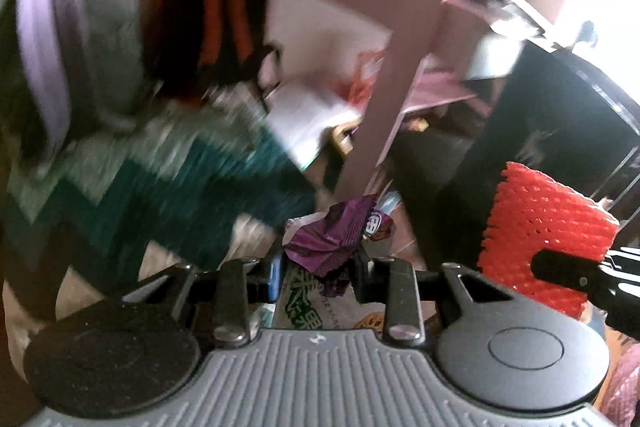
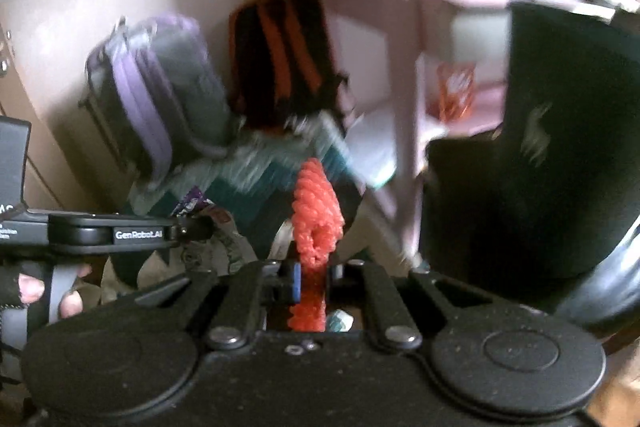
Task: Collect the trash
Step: 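Carry both items to the green bin and open both grippers over it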
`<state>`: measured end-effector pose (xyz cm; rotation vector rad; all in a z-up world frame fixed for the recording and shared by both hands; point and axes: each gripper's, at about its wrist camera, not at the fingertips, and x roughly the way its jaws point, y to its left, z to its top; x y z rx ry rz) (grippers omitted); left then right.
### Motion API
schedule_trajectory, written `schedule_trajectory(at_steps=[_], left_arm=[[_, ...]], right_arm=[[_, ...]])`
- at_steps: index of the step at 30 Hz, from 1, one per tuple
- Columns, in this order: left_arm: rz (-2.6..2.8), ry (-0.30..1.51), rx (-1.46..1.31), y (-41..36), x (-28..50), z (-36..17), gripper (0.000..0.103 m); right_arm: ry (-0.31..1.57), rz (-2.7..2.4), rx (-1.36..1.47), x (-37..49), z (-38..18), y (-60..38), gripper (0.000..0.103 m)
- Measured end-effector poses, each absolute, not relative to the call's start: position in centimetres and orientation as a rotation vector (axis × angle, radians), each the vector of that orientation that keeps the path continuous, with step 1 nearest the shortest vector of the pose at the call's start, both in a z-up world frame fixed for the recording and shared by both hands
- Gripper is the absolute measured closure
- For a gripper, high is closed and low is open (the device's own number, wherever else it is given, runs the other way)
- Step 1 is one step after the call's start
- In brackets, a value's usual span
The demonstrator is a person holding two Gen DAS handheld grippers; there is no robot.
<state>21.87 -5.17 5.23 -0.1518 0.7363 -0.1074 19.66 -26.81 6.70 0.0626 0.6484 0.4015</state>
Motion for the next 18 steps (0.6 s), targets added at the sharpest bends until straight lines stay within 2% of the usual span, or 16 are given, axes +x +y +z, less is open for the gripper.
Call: schedule_trajectory(at_steps=[18], left_arm=[[-0.367,0.362,-0.017,-20.8,24.8,23.9,0.071]], right_arm=[[0.419,0.151,0.019,20.9,18.4,-40.6,0.094]])
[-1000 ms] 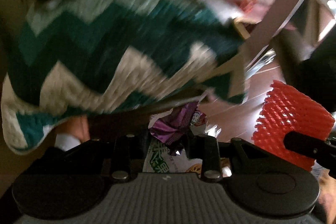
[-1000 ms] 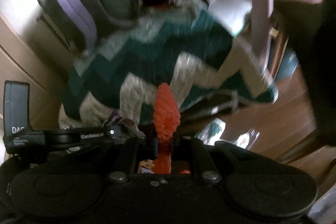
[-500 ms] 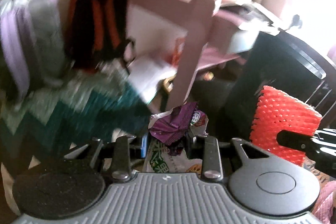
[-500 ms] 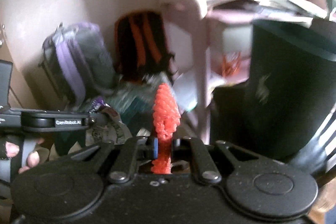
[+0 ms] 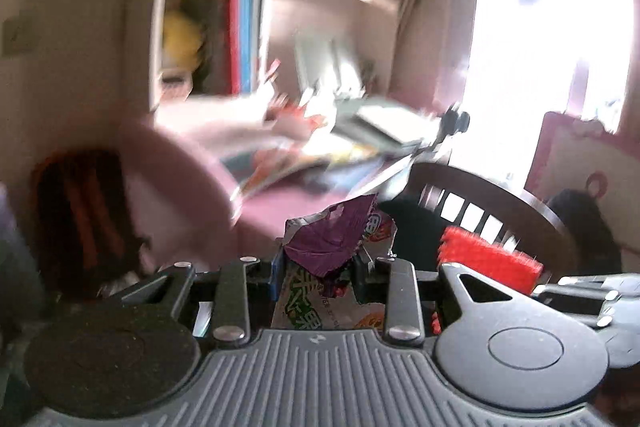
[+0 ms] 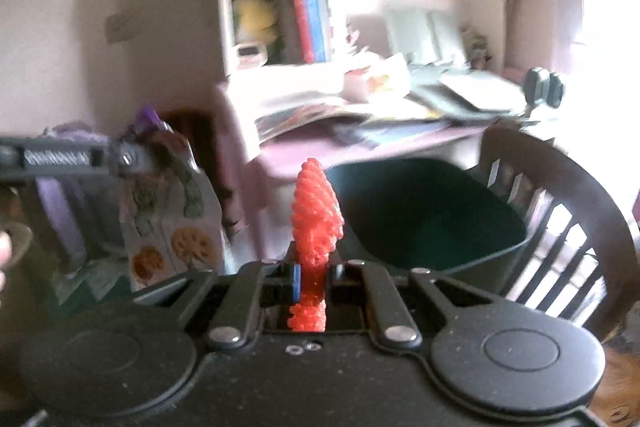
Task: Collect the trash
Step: 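Carry both items to the green bin and open both grippers over it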
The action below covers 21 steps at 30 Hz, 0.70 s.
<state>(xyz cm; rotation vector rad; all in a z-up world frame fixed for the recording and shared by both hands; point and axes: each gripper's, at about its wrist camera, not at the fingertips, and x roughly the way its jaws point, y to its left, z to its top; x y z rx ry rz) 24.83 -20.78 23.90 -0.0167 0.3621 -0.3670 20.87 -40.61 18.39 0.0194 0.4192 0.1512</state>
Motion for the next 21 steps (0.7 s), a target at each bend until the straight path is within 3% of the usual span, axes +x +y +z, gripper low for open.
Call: schedule_trajectory(at_steps=[8,21], left_arm=[[-0.429,0.282,-0.026,-28.4,28.7,27.0,0.071],[-0.405,0.412,0.060,-36.6,36.6,20.6,0.071]], right_arm=[[0.423,0.026,0.052,26.0,19.2,-46.4,0.093],[0.554,0.005,0.066,31.9,14.9,-49.4,0.092]])
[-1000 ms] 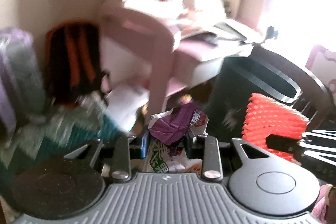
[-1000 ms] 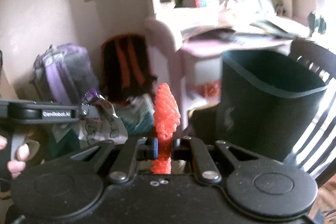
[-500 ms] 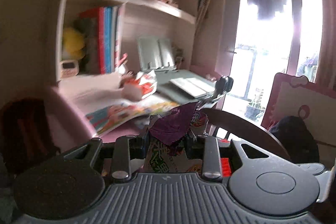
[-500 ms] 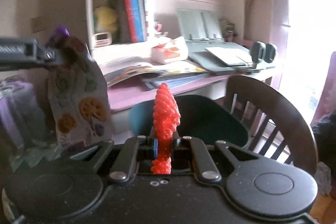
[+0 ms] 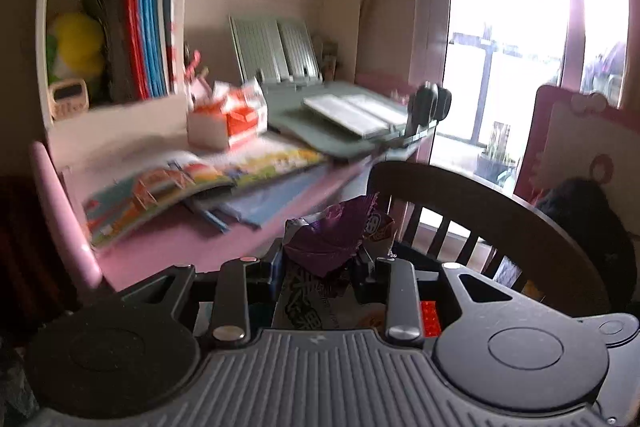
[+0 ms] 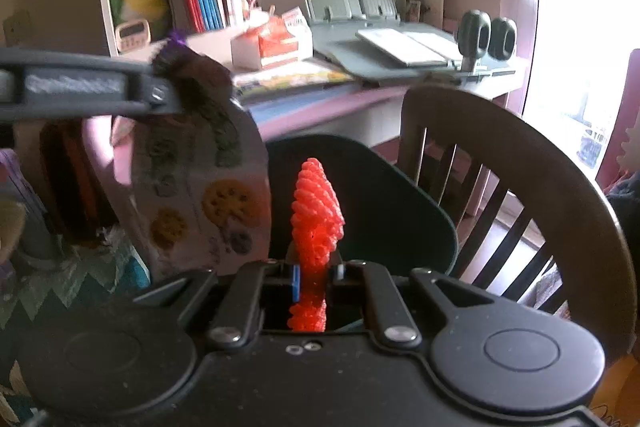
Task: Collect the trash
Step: 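Carry both items to the green bin and open both grippers over it, then move both open grippers back down toward the trash pile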
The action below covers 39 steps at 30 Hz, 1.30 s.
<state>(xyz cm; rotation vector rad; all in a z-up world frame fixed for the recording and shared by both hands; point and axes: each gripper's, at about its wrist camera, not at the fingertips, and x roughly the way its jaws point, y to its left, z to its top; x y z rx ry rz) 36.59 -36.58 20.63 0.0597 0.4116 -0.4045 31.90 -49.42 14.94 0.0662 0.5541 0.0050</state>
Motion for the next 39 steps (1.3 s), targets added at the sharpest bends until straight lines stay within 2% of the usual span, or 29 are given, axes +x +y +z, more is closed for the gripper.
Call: schedule_trajectory(at_steps=[8,10,11,15,19,21,29,39], left_arm=[[-0.406,0.512,0.099,-38.2,38.9,16.6,0.070],[-0.407,0.529,0.115,-38.3,39.3,15.9,0.066],[-0.405,0.536,0.116,-38.3,39.3,15.6,0.064],[-0.392,0.565,0.082,-37.8,39.8,15.0,0.042],[-0.396,0.553,0.066,-37.2,39.2,15.5,0.037],[-0.400,0.544,0.063,-36.8,38.7,15.9,0.031],[-0.396,0.540,0.060,-34.1,35.6,17.5,0.030],[-0.371,0.523,0.034,-27.1,30.3,18.7,0.030]], right_arm=[[0.596,0.021,0.044,33.3,13.7,-49.8,0.082],[0.596,0.017,0.035,33.5,13.6,-49.8,0.079],[0.594,0.015,0.035,33.5,13.6,-49.8,0.075],[0.601,0.021,0.045,33.7,13.5,-50.1,0.069],[0.593,0.020,0.060,33.2,13.5,-50.3,0.066],[0.587,0.024,0.067,32.8,13.6,-50.4,0.061],[0.556,0.044,0.100,29.9,15.2,-49.6,0.055],[0.488,0.136,0.067,24.5,17.7,-45.0,0.050]])
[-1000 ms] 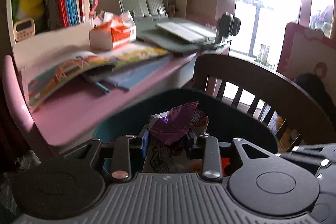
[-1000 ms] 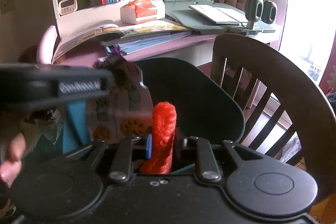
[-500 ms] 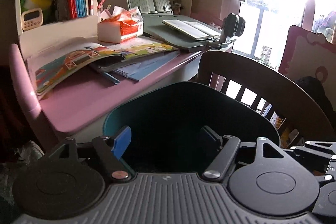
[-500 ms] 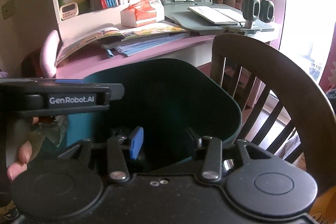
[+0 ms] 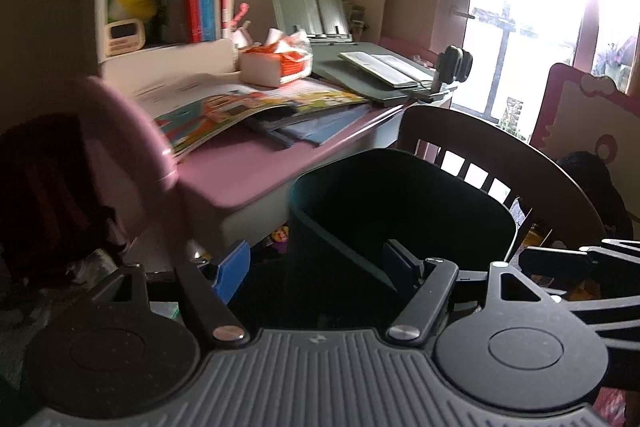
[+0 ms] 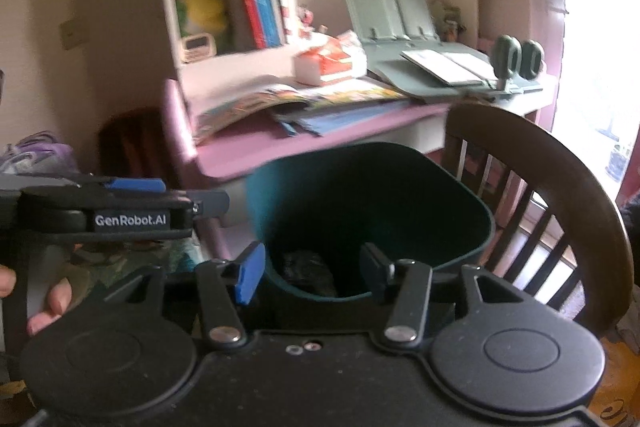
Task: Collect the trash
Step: 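Move both open grippers back down toward the trash pile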
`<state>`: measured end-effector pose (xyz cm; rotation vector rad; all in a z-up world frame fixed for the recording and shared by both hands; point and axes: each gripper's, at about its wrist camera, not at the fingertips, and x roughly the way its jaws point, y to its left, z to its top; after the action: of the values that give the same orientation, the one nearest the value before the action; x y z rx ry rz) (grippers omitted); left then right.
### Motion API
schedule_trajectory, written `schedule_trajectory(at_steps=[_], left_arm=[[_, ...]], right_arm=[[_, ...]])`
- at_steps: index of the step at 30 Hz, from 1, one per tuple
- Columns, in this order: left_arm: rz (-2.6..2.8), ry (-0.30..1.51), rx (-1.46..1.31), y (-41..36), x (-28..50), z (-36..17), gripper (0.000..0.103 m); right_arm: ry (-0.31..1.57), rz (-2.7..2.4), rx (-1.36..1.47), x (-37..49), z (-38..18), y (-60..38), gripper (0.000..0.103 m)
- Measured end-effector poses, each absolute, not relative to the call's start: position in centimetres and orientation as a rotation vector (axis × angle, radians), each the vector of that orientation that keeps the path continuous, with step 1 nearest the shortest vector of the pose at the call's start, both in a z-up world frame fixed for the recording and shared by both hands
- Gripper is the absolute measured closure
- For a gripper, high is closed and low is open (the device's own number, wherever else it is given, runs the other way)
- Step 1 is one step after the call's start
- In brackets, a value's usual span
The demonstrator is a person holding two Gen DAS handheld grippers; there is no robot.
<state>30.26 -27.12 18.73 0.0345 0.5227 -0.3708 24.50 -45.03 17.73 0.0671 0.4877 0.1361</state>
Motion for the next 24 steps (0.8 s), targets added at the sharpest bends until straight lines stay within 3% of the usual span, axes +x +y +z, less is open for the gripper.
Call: schedule_trajectory(at_steps=[19,24], left_arm=[[-0.279,0.565,-0.062,-9.3,21.2,15.5,0.017],[-0.230,0.583,-0.118,-4.2,19.6,13.0,0.001]], right_arm=[[0.522,0.401,0.058,19.5,14.9,-30.2,0.047],[0.582,0.456,0.080,19.9,12.0,-26.0,0.047]])
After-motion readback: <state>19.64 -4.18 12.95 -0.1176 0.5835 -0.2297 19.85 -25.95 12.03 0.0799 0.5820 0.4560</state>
